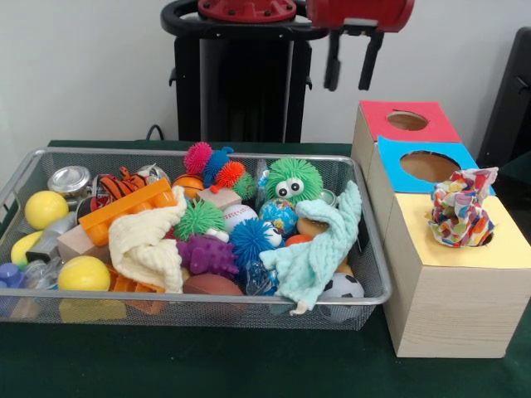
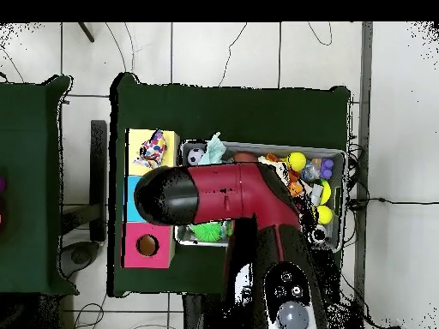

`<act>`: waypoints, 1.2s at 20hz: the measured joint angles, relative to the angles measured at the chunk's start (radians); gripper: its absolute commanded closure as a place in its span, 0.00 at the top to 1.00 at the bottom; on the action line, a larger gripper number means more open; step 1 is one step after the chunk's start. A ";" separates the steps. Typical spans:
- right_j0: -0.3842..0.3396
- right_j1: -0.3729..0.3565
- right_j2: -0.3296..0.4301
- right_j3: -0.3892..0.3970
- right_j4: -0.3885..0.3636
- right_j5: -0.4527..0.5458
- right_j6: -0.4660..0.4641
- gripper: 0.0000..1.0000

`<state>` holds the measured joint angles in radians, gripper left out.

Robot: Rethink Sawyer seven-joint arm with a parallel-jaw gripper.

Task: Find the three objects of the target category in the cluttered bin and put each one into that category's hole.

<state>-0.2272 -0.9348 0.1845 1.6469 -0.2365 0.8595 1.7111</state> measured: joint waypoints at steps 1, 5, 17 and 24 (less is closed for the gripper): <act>0.005 0.000 0.000 -0.007 0.000 0.001 0.000 0.00; 0.024 0.000 -0.001 -0.033 -0.002 0.002 0.000 0.00; 0.044 0.000 -0.010 -0.045 0.004 -0.015 0.000 0.00; 0.046 0.000 -0.010 -0.045 0.064 -0.106 0.000 0.00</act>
<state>-0.1816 -0.9345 0.1749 1.6018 -0.1727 0.7531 1.7113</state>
